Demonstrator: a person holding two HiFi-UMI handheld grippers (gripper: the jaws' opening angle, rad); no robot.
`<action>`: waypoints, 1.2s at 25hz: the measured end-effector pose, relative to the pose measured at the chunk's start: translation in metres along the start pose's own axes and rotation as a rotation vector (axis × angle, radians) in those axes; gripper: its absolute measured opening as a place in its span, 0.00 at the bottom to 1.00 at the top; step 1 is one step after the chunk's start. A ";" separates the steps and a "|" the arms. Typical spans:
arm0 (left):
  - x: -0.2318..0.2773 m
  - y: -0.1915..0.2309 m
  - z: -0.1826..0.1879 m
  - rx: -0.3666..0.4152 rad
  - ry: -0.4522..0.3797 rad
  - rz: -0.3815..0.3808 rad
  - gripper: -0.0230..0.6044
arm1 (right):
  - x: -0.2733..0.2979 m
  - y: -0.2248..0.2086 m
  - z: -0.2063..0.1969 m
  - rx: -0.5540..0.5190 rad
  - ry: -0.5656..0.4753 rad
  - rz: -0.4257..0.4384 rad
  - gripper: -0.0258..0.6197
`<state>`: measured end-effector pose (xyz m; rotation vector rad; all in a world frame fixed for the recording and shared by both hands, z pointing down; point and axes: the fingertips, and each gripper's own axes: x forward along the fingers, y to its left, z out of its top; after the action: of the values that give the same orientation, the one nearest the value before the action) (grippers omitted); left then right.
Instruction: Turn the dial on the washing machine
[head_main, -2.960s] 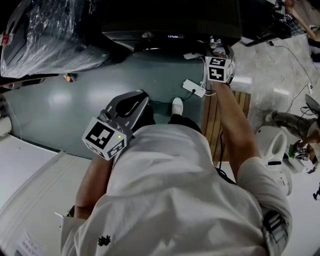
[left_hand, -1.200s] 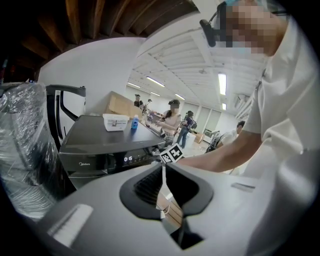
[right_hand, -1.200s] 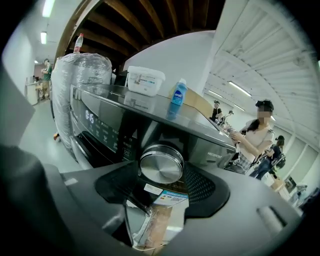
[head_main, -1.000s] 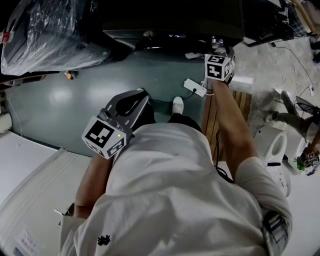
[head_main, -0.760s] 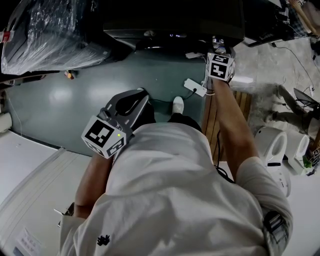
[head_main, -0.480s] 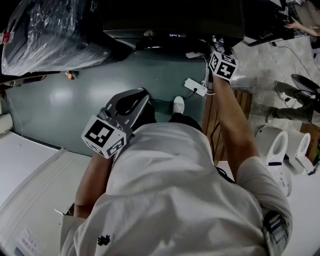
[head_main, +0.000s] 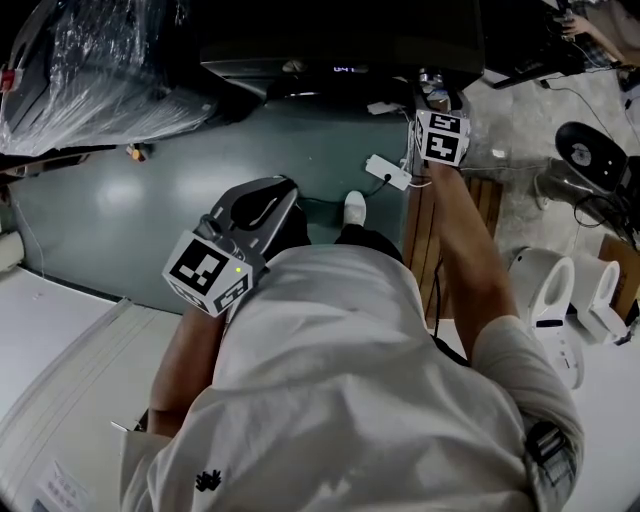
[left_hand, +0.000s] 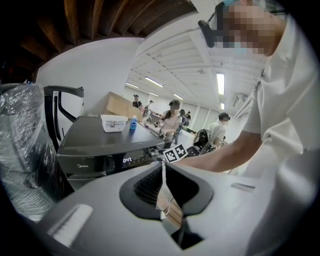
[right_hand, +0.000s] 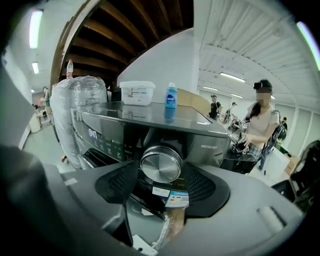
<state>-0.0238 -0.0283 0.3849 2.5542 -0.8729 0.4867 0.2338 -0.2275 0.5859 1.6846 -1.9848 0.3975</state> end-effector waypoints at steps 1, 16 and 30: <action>0.000 0.000 0.000 0.001 -0.001 0.000 0.15 | -0.001 0.001 0.000 -0.032 0.001 -0.007 0.45; -0.008 0.003 -0.008 -0.020 0.001 0.024 0.15 | 0.011 0.005 -0.005 -0.053 0.040 -0.068 0.45; -0.007 0.004 -0.003 -0.018 -0.005 0.019 0.15 | 0.007 -0.005 -0.003 0.309 -0.013 0.016 0.44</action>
<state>-0.0320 -0.0261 0.3851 2.5343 -0.8996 0.4763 0.2383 -0.2326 0.5915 1.8574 -2.0276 0.7323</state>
